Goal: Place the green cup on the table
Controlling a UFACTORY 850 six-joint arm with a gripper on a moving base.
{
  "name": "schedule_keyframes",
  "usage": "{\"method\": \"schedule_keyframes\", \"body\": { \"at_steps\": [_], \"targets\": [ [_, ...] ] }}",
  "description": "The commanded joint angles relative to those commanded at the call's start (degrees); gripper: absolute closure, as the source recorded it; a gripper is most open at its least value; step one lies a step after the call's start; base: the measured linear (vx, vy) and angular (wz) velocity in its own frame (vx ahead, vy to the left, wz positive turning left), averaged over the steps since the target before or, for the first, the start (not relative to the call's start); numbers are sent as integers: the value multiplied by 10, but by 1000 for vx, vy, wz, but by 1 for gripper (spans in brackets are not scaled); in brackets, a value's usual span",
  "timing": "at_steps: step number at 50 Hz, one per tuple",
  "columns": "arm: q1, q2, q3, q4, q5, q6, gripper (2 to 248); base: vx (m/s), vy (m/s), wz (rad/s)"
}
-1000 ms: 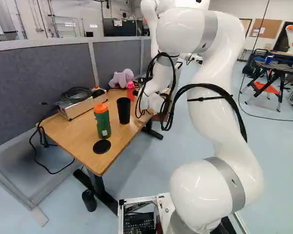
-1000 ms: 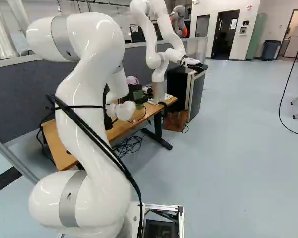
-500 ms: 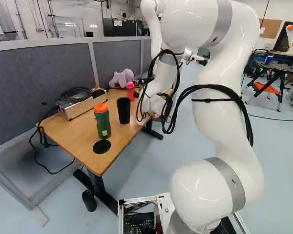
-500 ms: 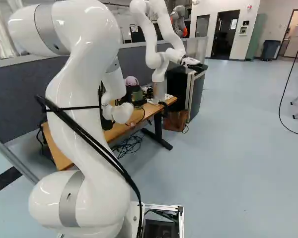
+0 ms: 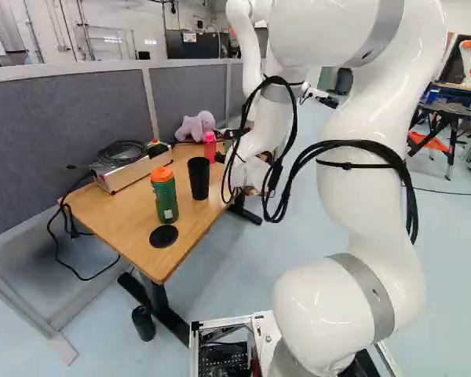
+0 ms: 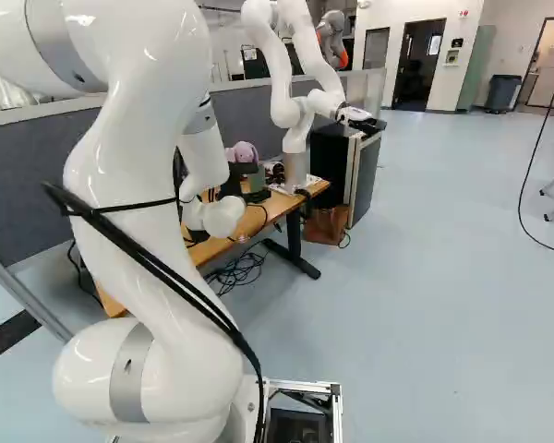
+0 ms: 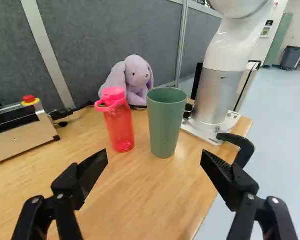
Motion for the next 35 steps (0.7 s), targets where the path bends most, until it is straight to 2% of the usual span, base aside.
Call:
{"method": "schedule_keyframes", "body": {
  "at_steps": [27,35],
  "targets": [
    [6,65,80,0,0,0,3,0,0,0],
    [6,67,82,0,-1,0,3,0,0,0]
  ]
}}
